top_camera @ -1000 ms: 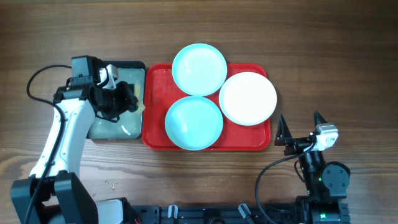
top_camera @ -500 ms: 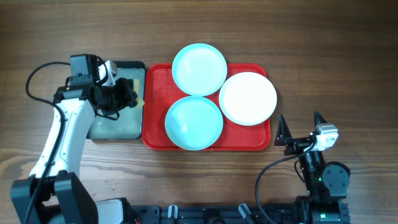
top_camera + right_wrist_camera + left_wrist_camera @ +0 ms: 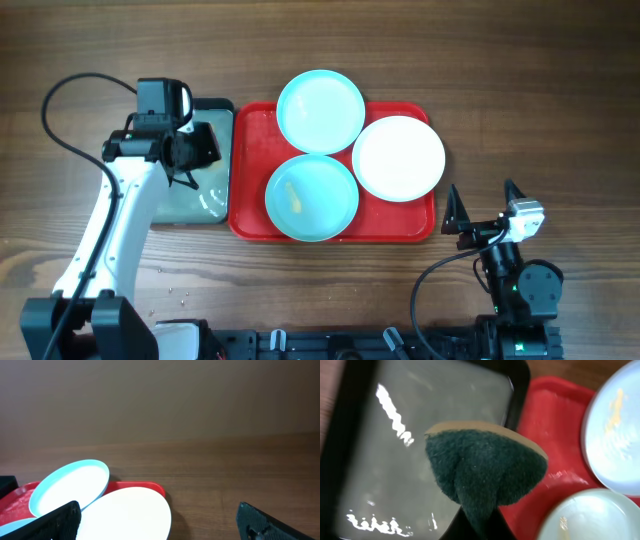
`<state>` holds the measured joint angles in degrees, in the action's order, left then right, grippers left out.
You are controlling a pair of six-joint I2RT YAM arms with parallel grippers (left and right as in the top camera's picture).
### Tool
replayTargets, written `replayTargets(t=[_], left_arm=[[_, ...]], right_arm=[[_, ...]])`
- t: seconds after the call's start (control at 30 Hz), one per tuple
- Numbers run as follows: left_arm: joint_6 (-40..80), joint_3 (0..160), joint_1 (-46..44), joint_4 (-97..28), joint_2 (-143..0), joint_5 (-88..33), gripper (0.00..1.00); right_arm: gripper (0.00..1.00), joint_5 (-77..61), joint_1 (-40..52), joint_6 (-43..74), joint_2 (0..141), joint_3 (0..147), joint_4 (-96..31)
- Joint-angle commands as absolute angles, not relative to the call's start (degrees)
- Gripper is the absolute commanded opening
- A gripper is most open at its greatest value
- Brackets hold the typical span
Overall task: Clean dirty plates on tray and stack at the side
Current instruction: 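Reach the right gripper to the lower teal plate and grip its rim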
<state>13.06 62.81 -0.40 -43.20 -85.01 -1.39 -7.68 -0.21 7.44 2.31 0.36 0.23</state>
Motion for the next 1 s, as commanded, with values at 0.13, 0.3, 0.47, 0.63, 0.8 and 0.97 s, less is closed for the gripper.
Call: replayTargets(t=[0.13, 0.3, 0.47, 0.63, 0.8, 0.97], left_arm=[[6.15, 64.42, -0.71, -39.88, -83.18, 2.63, 0.04], [6.20, 64.42, -0.71, -40.05, -83.18, 1.50, 0.04], [6.17, 64.40, -0.75, -40.88, -83.18, 0.67, 0.04], [6.20, 64.40, -0.75, -41.60, -83.20, 0.62, 0.04], [6.20, 64.40, -0.80, -41.78, -83.20, -1.06, 0.04], [6.22, 64.40, -0.82, -42.28, -83.22, -1.06, 0.04]], right_arm=[[1.00, -15.55, -0.51, 21.17, 2.26, 2.68, -1.15], [1.00, -15.86, -0.51, 19.40, 18.37, 29.67, -18.20], [1.00, -18.35, -0.51, 15.11, 51.29, 65.12, -51.68], [0.54, -34.50, 0.69, 11.66, 73.30, 73.21, -60.34], [0.50, -18.06, 15.59, 11.97, 83.22, 72.42, -64.10], [0.49, -14.68, 27.83, 12.21, 95.81, 72.36, -57.04]])
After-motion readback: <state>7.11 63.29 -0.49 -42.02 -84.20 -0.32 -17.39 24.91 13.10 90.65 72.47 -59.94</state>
